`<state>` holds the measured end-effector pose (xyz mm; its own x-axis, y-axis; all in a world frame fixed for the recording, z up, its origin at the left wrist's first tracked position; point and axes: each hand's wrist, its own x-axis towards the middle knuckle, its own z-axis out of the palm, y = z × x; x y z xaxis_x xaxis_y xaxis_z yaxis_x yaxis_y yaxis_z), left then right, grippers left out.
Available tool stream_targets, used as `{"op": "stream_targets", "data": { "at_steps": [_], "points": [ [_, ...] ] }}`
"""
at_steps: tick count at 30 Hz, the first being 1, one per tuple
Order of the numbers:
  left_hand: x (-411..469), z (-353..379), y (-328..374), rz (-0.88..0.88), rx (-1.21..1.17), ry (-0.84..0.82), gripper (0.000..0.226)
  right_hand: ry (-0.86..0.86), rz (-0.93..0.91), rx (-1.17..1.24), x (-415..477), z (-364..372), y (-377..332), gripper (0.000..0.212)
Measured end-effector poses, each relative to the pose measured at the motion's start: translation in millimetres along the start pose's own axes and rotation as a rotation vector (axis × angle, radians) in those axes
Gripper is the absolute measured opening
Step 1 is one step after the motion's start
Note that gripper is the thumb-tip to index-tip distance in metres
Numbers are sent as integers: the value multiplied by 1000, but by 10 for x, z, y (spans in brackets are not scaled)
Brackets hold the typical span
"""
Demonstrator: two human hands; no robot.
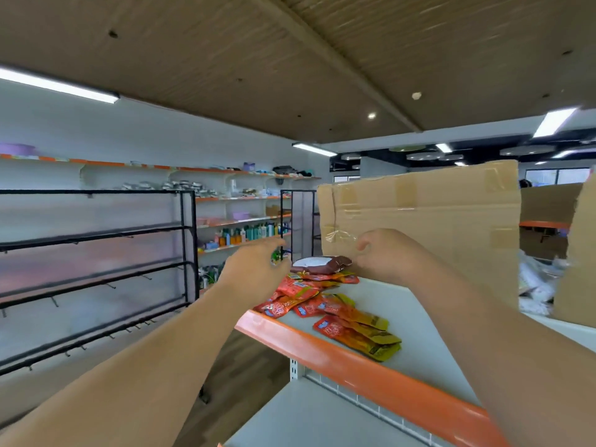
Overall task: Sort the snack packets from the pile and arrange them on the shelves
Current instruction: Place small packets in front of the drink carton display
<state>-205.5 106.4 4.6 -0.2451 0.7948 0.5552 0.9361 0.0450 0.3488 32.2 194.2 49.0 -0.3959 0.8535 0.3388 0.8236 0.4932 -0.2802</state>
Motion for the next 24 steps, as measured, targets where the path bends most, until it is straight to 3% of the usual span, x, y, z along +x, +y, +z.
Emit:
{"op": "stream_targets", "data": {
  "at_steps": [14, 18, 24],
  "points": [
    [1099, 528, -330, 65, -103, -87, 44, -35, -51, -87, 1244, 196, -52, 27],
    [1304, 654, -536, 100, -91, -123, 43, -138, -48, -158, 1547, 405, -163, 27],
    [1710, 718, -890, 127, -149, -166, 43, -334, -34, -359, 1909, 728, -506, 46]
  ]
}}
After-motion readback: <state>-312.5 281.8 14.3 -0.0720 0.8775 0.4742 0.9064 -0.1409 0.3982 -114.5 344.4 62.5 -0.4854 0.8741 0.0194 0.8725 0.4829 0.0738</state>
